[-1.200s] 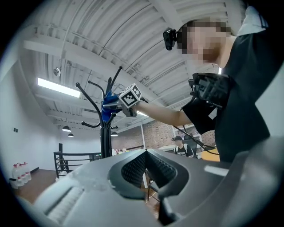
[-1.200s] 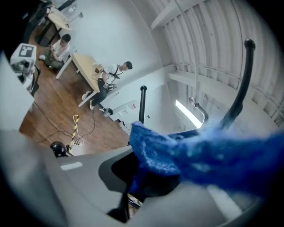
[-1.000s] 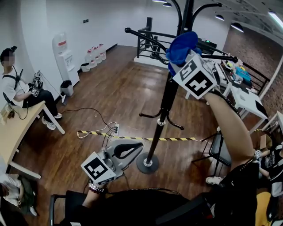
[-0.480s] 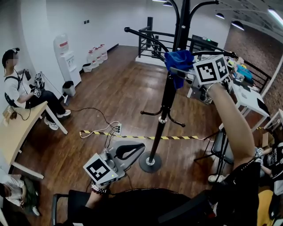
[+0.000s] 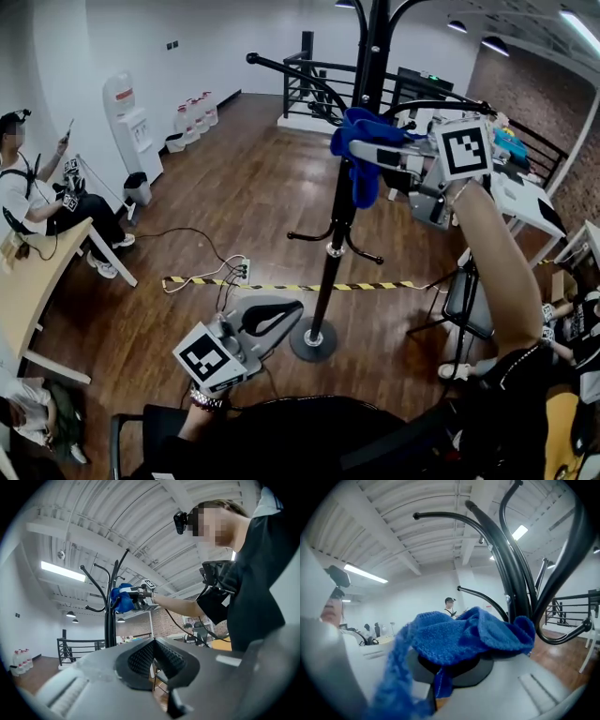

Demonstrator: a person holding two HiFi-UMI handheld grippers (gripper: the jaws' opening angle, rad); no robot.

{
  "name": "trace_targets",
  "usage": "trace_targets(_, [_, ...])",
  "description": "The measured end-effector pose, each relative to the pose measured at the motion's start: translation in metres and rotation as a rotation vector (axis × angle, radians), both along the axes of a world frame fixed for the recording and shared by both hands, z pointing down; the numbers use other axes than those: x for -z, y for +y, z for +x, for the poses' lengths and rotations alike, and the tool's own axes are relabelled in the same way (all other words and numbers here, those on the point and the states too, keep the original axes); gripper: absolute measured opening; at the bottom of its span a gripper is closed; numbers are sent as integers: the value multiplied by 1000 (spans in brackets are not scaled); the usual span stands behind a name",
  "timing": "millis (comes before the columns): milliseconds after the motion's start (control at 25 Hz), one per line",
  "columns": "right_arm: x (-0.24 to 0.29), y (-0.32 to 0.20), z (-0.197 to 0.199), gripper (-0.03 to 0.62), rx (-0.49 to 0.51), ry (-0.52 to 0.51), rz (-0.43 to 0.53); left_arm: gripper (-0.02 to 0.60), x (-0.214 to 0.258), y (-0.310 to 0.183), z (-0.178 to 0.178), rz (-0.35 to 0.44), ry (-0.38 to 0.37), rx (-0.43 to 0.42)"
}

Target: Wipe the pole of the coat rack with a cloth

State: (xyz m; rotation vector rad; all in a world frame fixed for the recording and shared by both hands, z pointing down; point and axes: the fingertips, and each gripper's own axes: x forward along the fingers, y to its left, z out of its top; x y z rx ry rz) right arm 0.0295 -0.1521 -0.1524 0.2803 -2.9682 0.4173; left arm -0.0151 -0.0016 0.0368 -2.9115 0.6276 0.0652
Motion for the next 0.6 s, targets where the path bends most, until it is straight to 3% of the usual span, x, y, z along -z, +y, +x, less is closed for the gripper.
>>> trace_targets(80, [6,18,0,25,40,-52,11,6,-1,1,3,-4,-6,-14])
trace_targets(120, [11,23,4,25,9,-98,42,6,-3,2,6,-5,-8,-20])
trace_targets(200, [30,20,30,25,-227,-209,210,6,-6,1,9,-9,-7,-27])
trace_targets(280, [52,14,65,25,-518,-251,486,6,-5,-2,11,-15,1,-27])
trace_targets(360, [65,11,81,25,-696,-172,763,6,-2,-3,11,-14,-3,-33])
trace_targets(440, [63,-4,80,25,-792,-10,958,6,1,-2,12,0,-16,-42])
trace_targets(520, [56,-25,72,25,-838,134,1061,6,5,-1,14,11,-6,-44])
trace_targets(600, [50,-44,68,25,-873,210,1112,6,5,0,14,12,12,-36])
